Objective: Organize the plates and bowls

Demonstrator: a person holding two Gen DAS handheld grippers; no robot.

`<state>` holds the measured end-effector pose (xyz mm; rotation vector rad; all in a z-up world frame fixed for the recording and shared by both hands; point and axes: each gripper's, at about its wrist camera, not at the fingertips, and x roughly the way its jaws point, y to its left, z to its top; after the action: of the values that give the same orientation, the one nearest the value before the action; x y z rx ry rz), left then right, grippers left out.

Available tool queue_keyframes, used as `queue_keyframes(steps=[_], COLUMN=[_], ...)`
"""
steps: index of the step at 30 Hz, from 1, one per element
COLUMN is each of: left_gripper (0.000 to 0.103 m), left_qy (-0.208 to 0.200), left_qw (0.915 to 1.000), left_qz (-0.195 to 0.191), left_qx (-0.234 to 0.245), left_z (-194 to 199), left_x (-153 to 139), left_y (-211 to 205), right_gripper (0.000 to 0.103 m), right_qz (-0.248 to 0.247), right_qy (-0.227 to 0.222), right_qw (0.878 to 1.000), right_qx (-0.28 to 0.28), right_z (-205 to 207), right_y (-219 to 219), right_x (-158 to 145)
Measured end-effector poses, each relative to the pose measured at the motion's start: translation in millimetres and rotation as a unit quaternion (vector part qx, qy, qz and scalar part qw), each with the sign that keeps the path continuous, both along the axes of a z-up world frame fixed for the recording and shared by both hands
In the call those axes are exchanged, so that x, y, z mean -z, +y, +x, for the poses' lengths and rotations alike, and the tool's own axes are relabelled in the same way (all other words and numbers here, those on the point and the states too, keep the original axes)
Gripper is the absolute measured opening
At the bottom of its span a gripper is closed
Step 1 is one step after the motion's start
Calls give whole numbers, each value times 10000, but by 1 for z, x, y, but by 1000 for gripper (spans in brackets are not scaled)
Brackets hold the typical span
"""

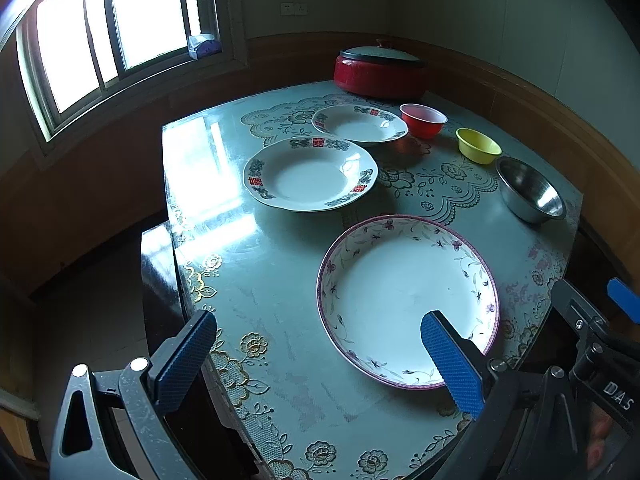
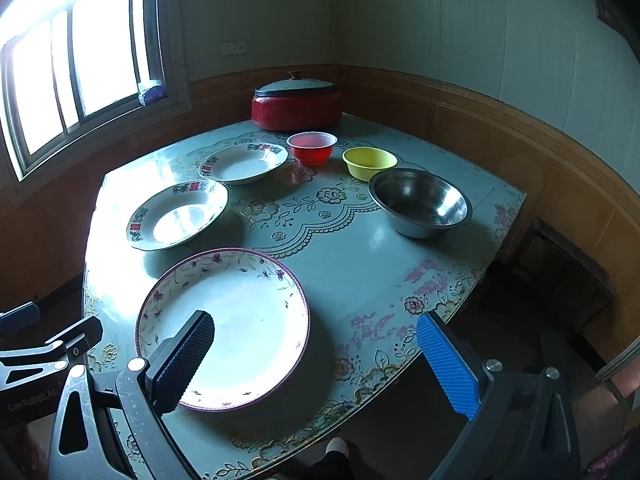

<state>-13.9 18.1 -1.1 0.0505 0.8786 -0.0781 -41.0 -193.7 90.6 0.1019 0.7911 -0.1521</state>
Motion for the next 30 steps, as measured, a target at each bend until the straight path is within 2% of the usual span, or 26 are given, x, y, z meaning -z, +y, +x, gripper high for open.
queue_keyframes(steps=[23,27,30], left_gripper=[103,103,103], left_qy=[151,304,511], left_qw=[9998,9991,9973], left_qz=[-100,-295,-521], left_qx=[-85,-17,-17], left_z=[16,26,38], left_x=[6,11,22], left_y=[-1,6,17], right_gripper=[103,103,103], right_qz=[-38,127,191], right_qy=[126,238,533], right_qw=[9997,9991,9975], right_qx=[-212,-336,-429], right_z=[18,30,45], right_y=[2,-4,-11], right_x=[4,8,22])
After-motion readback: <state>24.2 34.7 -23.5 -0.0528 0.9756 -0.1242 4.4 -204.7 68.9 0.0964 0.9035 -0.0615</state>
